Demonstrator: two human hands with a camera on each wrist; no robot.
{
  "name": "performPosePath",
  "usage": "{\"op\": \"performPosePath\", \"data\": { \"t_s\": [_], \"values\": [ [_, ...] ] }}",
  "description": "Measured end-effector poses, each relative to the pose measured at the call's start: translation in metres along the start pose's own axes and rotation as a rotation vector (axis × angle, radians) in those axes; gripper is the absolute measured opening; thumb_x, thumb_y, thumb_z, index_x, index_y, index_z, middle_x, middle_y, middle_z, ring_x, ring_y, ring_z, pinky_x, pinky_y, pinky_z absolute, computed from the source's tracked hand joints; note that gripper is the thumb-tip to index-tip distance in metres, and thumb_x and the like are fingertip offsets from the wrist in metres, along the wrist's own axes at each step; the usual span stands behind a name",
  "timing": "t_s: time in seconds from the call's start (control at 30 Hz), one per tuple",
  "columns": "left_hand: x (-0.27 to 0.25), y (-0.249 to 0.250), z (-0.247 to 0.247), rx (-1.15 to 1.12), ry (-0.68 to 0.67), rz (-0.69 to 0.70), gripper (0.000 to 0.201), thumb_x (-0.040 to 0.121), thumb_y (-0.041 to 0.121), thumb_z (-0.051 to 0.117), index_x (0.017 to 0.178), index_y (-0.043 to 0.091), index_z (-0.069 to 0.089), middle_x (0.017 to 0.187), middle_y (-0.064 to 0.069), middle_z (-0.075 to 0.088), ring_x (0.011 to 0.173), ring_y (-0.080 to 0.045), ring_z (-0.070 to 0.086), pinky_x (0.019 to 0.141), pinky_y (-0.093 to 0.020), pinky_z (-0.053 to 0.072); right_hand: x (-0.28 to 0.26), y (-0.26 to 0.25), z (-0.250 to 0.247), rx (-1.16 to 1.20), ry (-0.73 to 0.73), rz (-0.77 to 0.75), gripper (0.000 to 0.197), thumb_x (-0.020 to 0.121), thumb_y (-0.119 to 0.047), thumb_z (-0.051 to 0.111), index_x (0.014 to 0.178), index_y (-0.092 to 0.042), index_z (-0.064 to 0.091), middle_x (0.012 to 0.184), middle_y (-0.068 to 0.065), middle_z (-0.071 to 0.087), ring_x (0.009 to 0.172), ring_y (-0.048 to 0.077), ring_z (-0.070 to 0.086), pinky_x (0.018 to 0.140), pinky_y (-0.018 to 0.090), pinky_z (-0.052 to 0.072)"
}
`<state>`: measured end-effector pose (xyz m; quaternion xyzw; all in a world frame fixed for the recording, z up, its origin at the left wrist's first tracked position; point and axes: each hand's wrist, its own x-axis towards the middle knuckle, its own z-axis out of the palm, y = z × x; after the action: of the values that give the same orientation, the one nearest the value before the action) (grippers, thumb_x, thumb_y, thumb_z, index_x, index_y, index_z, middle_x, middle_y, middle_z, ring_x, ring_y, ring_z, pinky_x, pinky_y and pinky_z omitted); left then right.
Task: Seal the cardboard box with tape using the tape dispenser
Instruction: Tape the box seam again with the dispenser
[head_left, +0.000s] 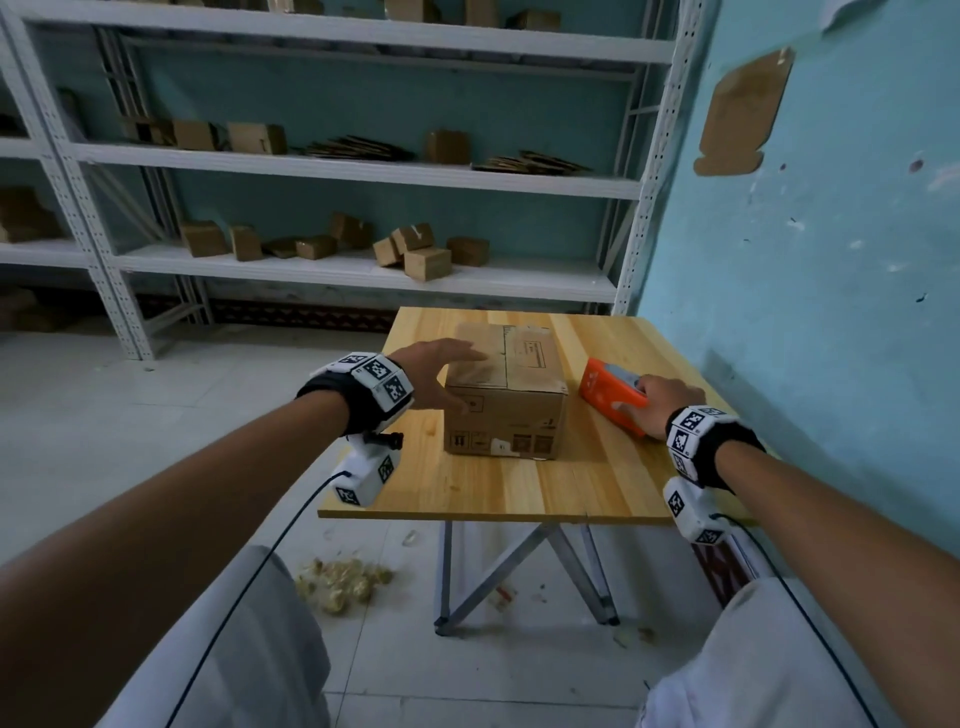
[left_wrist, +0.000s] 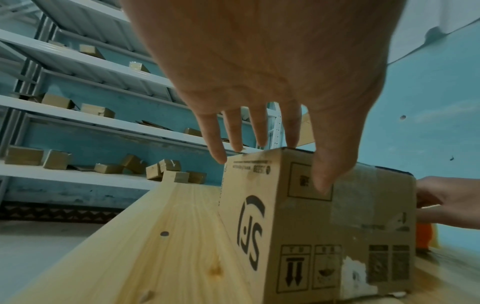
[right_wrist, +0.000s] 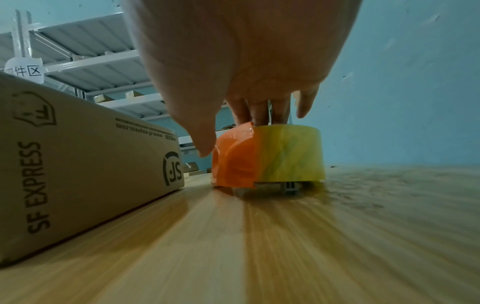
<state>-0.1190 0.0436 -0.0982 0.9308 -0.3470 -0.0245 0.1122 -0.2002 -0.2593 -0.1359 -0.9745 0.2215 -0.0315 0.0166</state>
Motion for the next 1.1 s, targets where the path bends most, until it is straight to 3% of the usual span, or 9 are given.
{"op": "performPosePath", "data": {
  "t_s": [0.23, 0.43, 0.5, 0.57, 0.7, 0.8, 0.9, 1.0, 1.1],
  "values": [
    [-0.002, 0.013, -0.002, 0.084, -0.063, 0.004, 0.068, 0.083, 0.031, 0.069, 0.144, 0.031, 0.037, 0.149, 0.005, 0.039, 0.134, -0.02, 0.039, 0.11, -0.038, 0.035, -0.005, 0.002, -0.019, 0.184, -0.065, 0.076, 0.029, 0.096, -0.028, 0.053, 0.112, -0.007, 0.063, 0.103, 0.011, 0.065, 0.091, 0.03, 0.062, 0.072, 0.029, 0.043],
    [-0.004, 0.02, -0.006, 0.017, -0.035, 0.03, 0.059, 0.078, 0.037, 0.074, 0.133, 0.033, 0.053, 0.138, 0.002, 0.047, 0.128, -0.022, 0.043, 0.107, -0.039, 0.037, -0.012, 0.0, -0.07, 0.731, 0.006, 0.133, 0.022, 0.094, -0.015, 0.055, 0.11, -0.002, 0.061, 0.123, 0.024, 0.061, 0.104, 0.034, 0.059, 0.092, 0.039, 0.045],
    [-0.005, 0.024, -0.01, 0.014, -0.056, 0.022, 0.056, 0.075, 0.044, 0.074, 0.128, 0.035, 0.057, 0.134, 0.003, 0.048, 0.125, -0.021, 0.044, 0.106, -0.042, 0.037, -0.014, -0.005, -0.087, 0.9, 0.012, 0.102, 0.016, 0.091, -0.019, 0.058, 0.102, -0.008, 0.06, 0.123, 0.022, 0.062, 0.094, 0.03, 0.058, 0.084, 0.036, 0.046],
    [-0.006, 0.025, -0.014, -0.025, -0.072, 0.021, 0.048, 0.074, 0.05, 0.073, 0.12, 0.038, 0.062, 0.128, 0.005, 0.05, 0.121, -0.019, 0.045, 0.105, -0.044, 0.038, -0.016, -0.015, -0.103, 1.01, -0.019, 0.07, 0.029, 0.089, -0.031, 0.062, 0.106, -0.008, 0.062, 0.114, 0.018, 0.067, 0.084, 0.026, 0.062, 0.074, 0.031, 0.05],
    [-0.008, 0.022, -0.02, -0.248, -0.027, 0.027, 0.027, 0.09, 0.041, 0.059, 0.112, 0.029, 0.068, 0.114, 0.005, 0.066, 0.106, -0.013, 0.058, 0.098, -0.033, 0.044, -0.023, -0.042, -0.133, 0.993, -0.044, 0.04, 0.077, 0.066, -0.07, 0.069, 0.118, -0.014, 0.061, 0.101, 0.011, 0.073, 0.09, 0.03, 0.072, 0.09, 0.042, 0.057],
    [-0.009, 0.025, -0.025, -0.693, 0.038, -0.103, 0.028, 0.1, 0.029, 0.044, 0.109, 0.012, 0.065, 0.104, -0.008, 0.07, 0.081, -0.016, 0.065, 0.075, -0.028, 0.053, -0.026, -0.059, -0.142, 0.917, -0.025, -0.018, 0.097, 0.043, -0.082, 0.064, 0.114, -0.016, 0.064, 0.101, 0.008, 0.073, 0.093, 0.028, 0.071, 0.096, 0.042, 0.053],
    [-0.012, 0.03, -0.03, -1.023, 0.055, -0.229, 0.041, 0.103, 0.032, 0.034, 0.103, 0.003, 0.064, 0.095, -0.013, 0.068, 0.071, -0.022, 0.065, 0.066, -0.031, 0.055, -0.038, -0.079, -0.148, 0.887, -0.022, -0.056, 0.084, 0.056, -0.077, 0.065, 0.111, -0.014, 0.065, 0.103, 0.01, 0.072, 0.094, 0.028, 0.07, 0.097, 0.042, 0.052],
    [-0.014, 0.032, -0.03, -1.272, 0.077, -0.269, 0.046, 0.099, 0.041, 0.039, 0.098, 0.003, 0.063, 0.089, -0.011, 0.071, 0.071, -0.024, 0.068, 0.063, -0.029, 0.055, -0.045, -0.094, -0.146, 0.865, -0.038, -0.098, 0.058, 0.077, -0.067, 0.064, 0.101, -0.014, 0.064, 0.105, 0.011, 0.071, 0.097, 0.027, 0.069, 0.097, 0.039, 0.052],
    [-0.015, 0.035, -0.028, -1.409, 0.131, -0.271, 0.045, 0.095, 0.046, 0.044, 0.085, 0.006, 0.06, 0.076, -0.007, 0.065, 0.063, -0.021, 0.063, 0.056, -0.026, 0.053, -0.05, -0.105, -0.142, 0.853, -0.044, -0.124, 0.043, 0.086, -0.06, 0.061, 0.086, -0.016, 0.06, 0.102, 0.011, 0.069, 0.099, 0.027, 0.067, 0.097, 0.037, 0.051]
  ]
}}
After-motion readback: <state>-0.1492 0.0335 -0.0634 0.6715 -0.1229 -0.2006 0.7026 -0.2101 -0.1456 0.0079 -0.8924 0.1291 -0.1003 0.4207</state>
